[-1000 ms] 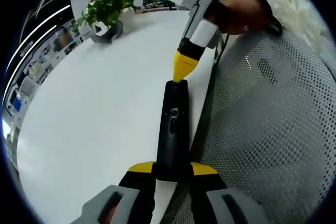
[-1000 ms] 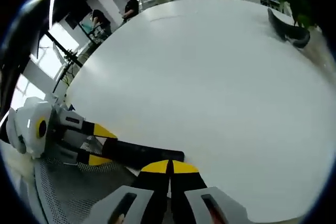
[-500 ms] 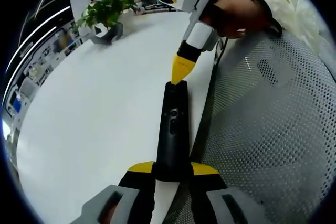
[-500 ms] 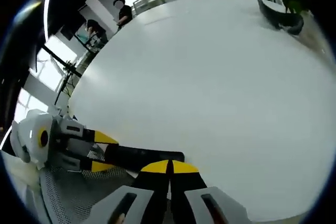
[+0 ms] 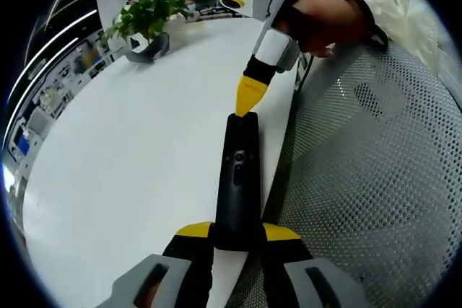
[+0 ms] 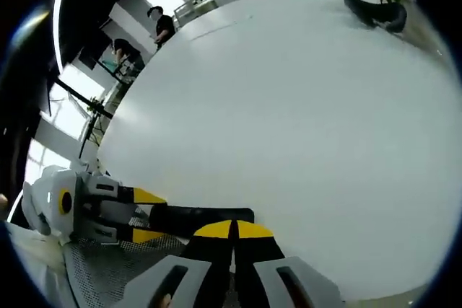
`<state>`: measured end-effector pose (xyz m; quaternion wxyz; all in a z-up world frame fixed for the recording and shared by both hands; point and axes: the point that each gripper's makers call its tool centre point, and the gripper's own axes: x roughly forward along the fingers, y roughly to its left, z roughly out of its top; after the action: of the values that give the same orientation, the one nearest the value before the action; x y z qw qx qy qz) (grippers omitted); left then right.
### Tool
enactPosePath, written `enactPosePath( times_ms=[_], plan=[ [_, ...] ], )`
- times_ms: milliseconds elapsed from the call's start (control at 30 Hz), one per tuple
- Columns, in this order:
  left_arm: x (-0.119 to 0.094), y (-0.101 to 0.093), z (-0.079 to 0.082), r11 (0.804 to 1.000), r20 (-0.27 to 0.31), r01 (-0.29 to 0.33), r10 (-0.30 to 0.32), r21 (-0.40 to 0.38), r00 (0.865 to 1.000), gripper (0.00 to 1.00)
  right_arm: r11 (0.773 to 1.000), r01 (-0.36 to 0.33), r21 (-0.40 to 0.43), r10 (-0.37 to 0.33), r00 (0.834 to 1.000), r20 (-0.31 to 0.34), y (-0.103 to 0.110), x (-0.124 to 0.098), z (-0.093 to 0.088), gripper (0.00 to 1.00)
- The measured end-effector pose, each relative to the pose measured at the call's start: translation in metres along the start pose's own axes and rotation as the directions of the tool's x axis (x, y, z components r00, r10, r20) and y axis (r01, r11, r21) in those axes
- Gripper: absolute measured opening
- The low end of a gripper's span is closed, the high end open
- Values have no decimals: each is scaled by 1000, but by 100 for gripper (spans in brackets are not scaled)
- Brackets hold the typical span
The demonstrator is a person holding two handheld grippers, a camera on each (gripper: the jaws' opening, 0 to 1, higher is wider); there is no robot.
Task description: Press the specified remote control buttons in sequence, fully releasing each button before pressing the next.
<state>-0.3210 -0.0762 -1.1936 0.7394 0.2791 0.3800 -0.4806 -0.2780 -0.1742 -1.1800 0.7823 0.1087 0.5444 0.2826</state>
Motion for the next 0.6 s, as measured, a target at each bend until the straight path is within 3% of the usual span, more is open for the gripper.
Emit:
enactPosePath(
  times_ms=[233, 500, 567, 600],
  plan=[
    [1, 0, 0, 1000, 4, -2, 2, 11, 1000, 24, 995, -4, -98, 2, 1000, -13, 8, 5, -1, 0],
    [1, 0, 1, 1000, 6, -2, 2, 19, 1000, 25, 993, -29, -111, 29, 1000, -3, 13, 4, 2, 0],
    [1, 0, 1, 1000, 7, -2, 2, 21, 1000, 25, 993, -5, -116, 0, 999, -44, 8, 7, -6, 0],
    [1, 0, 1, 1000, 7, -2, 2, 22, 1000, 25, 995, -16, -103, 14, 1000, -21, 11, 6, -4, 0]
  ],
)
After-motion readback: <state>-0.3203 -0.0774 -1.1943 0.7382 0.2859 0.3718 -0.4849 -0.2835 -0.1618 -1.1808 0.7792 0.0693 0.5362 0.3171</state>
